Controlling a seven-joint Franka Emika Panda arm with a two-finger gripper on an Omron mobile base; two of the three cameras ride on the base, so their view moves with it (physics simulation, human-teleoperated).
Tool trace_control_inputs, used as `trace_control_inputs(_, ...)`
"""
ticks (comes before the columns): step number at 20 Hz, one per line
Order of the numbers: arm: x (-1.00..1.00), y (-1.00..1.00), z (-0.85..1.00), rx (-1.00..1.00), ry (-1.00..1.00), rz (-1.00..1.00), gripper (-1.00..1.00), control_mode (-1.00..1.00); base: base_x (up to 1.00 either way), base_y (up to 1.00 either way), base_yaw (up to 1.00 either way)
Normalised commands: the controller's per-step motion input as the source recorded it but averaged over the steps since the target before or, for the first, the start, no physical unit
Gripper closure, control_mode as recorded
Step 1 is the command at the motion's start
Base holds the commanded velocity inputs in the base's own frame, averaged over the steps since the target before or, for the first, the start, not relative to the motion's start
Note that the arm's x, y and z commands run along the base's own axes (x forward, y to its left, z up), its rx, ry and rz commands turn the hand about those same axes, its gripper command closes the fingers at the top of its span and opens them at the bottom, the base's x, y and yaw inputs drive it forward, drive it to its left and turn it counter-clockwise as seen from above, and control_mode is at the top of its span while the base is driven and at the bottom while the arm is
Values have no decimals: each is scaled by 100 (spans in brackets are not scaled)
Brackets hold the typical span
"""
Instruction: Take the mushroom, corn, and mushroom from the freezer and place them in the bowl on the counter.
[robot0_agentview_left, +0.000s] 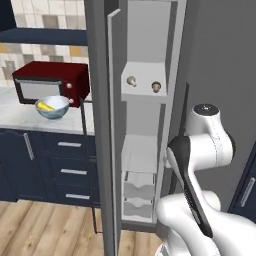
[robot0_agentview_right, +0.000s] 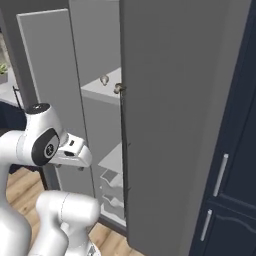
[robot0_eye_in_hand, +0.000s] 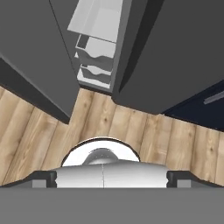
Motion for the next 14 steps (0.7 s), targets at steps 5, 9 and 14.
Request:
trace_control_inputs(5,0,0,0,0,0,0,-100,100,32,2,19)
trace_control_inputs(9,0,0,0,0,0,0,-100,100,18,2,27)
trace_control_inputs(14,0,0,0,0,0,0,-100,100,36,2,18)
